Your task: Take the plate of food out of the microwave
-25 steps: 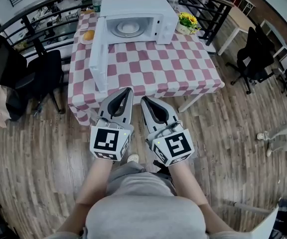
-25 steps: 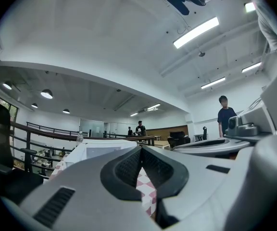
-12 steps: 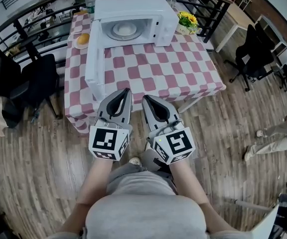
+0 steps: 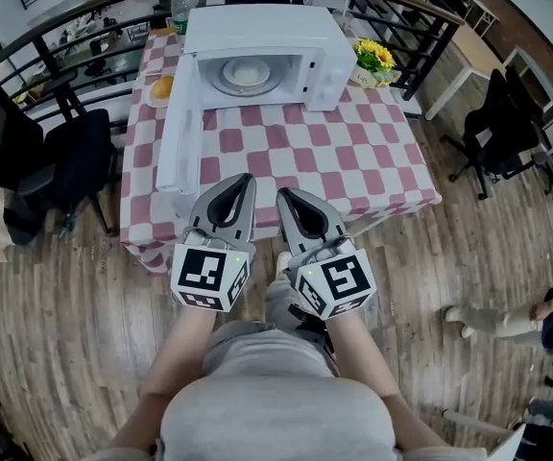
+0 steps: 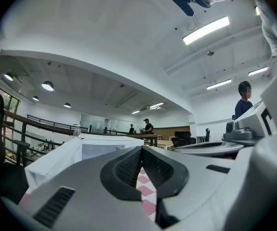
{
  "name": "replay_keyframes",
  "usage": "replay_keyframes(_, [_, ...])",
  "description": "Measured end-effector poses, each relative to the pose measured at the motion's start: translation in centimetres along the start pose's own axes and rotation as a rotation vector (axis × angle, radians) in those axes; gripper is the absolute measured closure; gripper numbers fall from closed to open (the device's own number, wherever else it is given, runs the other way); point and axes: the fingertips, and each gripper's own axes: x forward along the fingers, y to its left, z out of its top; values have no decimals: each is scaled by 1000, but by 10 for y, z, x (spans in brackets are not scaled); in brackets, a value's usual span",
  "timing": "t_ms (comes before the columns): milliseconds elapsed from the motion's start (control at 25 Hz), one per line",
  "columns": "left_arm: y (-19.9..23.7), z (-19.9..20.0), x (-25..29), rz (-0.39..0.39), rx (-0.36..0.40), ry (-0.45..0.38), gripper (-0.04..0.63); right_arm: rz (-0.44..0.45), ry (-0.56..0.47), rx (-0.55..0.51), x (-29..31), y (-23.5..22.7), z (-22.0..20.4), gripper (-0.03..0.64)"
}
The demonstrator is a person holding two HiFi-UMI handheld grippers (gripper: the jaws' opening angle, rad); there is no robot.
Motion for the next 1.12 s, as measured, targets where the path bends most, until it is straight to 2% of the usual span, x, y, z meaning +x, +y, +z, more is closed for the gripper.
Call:
replay_keyframes(760, [37, -17, 151, 103, -55, 12, 595, 110, 18, 20, 94, -129, -10, 592])
replay_keyframes(1120, [59, -38, 200, 177, -145, 35, 595, 173, 44, 31, 122, -172, -23, 592])
